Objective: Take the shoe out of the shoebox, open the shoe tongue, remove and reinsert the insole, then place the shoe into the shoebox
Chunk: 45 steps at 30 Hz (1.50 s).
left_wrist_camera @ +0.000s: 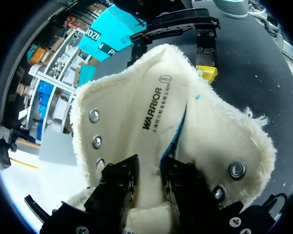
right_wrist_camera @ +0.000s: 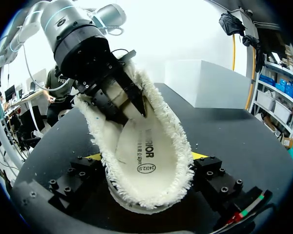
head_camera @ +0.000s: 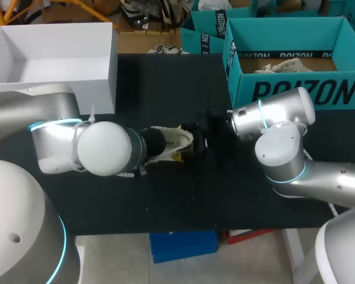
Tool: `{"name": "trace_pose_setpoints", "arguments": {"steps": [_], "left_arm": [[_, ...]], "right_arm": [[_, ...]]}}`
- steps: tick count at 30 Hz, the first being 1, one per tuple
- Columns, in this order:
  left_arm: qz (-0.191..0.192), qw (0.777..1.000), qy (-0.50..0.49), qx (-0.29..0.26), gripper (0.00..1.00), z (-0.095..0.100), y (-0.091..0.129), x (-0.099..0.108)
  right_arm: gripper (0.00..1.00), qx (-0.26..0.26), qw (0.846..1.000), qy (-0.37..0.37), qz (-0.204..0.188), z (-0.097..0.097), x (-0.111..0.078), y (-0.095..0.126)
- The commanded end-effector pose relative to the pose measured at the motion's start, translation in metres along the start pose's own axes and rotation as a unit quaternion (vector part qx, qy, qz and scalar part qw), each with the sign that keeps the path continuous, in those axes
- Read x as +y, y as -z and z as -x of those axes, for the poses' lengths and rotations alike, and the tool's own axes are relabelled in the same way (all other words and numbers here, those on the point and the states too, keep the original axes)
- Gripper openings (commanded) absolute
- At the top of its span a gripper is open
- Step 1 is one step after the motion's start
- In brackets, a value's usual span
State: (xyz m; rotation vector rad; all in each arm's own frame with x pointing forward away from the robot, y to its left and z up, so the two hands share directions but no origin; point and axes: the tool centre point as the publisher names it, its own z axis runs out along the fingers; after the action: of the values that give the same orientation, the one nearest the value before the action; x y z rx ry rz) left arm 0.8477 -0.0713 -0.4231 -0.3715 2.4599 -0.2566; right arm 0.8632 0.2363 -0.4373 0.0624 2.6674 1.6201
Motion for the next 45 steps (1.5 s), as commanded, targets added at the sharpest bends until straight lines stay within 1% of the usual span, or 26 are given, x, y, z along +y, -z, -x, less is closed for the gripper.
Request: {"name": "trace_pose_setpoints", "arguments": {"steps": [1, 3, 5, 9, 10, 11, 14, 16, 18, 20, 22, 26, 37, 45], "left_arm": [[-0.003, 0.999, 0.003, -0.05, 0.0, -0.001, -0.065, 0.056], [0.0, 0.999, 0.005, -0.04, 0.0, 0.003, -0.062, 0.055], [-0.006, 1.0, 0.01, -0.013, 0.0, 0.006, -0.057, 0.054], [-0.01, 0.997, -0.003, 0.08, 0.0, 0.013, -0.045, 0.051], [-0.016, 0.996, 0.002, 0.089, 0.0, 0.014, -0.042, 0.05], [-0.019, 0.994, -0.004, 0.111, 0.0, 0.015, -0.039, 0.05], [-0.028, 0.983, -0.006, 0.183, 0.0, 0.017, -0.031, 0.048], [-0.031, 0.978, 0.0, 0.208, 0.0, 0.018, -0.026, 0.046], [-0.037, 0.969, -0.004, 0.243, 0.0, 0.018, -0.021, 0.044], [-0.038, 0.967, -0.003, 0.252, 0.0, 0.018, -0.017, 0.042], [-0.044, 0.96, -0.004, 0.278, 0.0, 0.019, -0.012, 0.039], [-0.048, 0.953, -0.007, 0.3, 0.0, 0.02, -0.005, 0.033], [-0.055, 0.945, -0.036, 0.32, 0.0, 0.024, 0.017, 0.01], [-0.061, 0.939, -0.054, 0.334, 0.0, 0.025, 0.029, 0.0]], "right_arm": [[0.0, 0.0, 1.0, -0.002, -0.001, 0.002, -0.005, 0.0], [0.0, 0.0, 1.0, -0.002, -0.001, 0.002, -0.005, 0.0], [0.0, 0.0, 1.0, -0.002, -0.001, 0.002, -0.005, 0.0], [0.0, 0.0, 1.0, -0.002, -0.001, 0.002, -0.005, 0.0], [0.0, 0.0, 1.0, -0.002, -0.001, 0.002, -0.005, 0.0], [0.0, 0.0, 1.0, -0.002, -0.001, 0.002, -0.005, 0.0], [0.0, 0.0, 1.0, -0.002, -0.001, 0.002, -0.005, 0.0], [0.0, 0.0, 1.0, -0.002, -0.001, 0.002, -0.005, 0.0], [0.0, 0.0, 1.0, -0.002, -0.001, 0.002, -0.005, 0.0], [0.0, 0.0, 1.0, -0.002, -0.001, 0.002, -0.005, 0.0], [0.0, 0.0, 1.0, -0.002, -0.001, 0.002, -0.005, 0.0], [0.0, 0.0, 1.0, -0.002, -0.001, 0.002, -0.005, 0.0], [0.0, 0.0, 1.0, -0.002, -0.001, 0.002, -0.005, 0.0], [0.0, 0.0, 1.0, -0.002, -0.001, 0.002, -0.005, 0.0]]}}
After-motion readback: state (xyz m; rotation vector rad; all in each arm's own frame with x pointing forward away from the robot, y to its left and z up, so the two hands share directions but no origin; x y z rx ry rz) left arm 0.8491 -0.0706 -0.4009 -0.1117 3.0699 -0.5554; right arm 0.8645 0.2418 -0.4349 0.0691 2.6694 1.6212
